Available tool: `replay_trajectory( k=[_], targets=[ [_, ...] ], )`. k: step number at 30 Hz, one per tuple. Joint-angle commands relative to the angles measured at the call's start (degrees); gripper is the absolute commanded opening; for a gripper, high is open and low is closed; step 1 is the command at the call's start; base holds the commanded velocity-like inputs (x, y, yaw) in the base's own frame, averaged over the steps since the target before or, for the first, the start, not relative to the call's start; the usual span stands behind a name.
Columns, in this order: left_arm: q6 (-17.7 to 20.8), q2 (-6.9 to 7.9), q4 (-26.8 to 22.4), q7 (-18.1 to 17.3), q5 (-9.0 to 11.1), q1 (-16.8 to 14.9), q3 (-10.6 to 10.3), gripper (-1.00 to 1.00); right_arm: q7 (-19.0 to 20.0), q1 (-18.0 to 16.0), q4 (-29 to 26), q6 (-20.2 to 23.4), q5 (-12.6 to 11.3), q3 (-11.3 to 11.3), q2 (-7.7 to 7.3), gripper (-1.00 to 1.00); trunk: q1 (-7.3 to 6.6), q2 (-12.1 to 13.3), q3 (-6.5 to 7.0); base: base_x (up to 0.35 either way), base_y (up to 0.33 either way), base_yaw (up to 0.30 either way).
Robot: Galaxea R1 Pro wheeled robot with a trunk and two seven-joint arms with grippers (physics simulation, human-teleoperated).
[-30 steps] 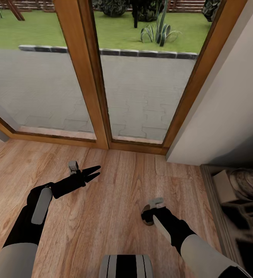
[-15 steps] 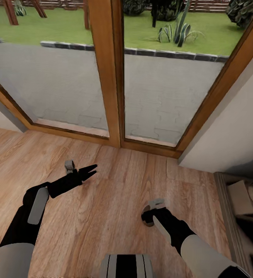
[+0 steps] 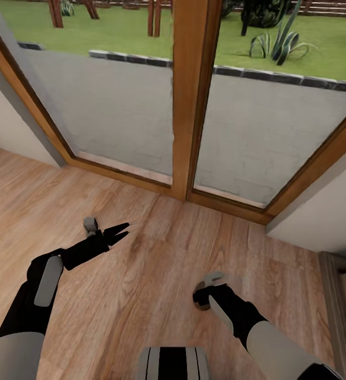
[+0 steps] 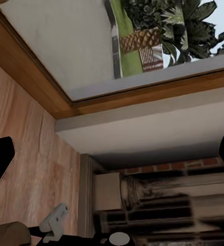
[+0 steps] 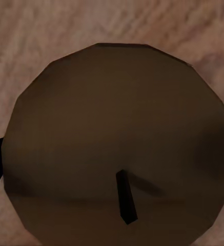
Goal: Place each of the two pumpkins and all three candles from the living room inside a cabinet in the living room (use any cabinet), then make sure every cabinet is closed, and position the cauldron so it is next to a table in the living room.
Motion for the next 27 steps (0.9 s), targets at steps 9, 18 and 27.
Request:
replay_trajectory(
  k=[9, 18, 27],
  targets=[
    [0.00, -0.02, 0.00, 0.02, 0.01, 0.00, 0.00, 1.00, -0.02, 0.00, -0.01, -0.03, -0.14, 0.01, -0.05, -1.00, 0.00, 0.00, -0.31, 0.000, 0.000, 0.284],
    [0.00, 1.24, 0.03, 0.06, 0.01, 0.00, 0.34, 1.00, -0.15, -0.01, 0.13, -0.12, -0.26, 0.01, 0.23, -1.00, 0.00, 0.00, -0.61, 0.000, 0.000, 0.284],
    [0.00, 1.66, 0.02, 0.02, -0.03, 0.00, 0.36, 1.00, -0.19, -0.01, -0.04, -0.12, 0.03, -0.08, -0.22, -1.00, 0.00, 0.00, -0.90, 0.000, 0.000, 0.284]
  ],
)
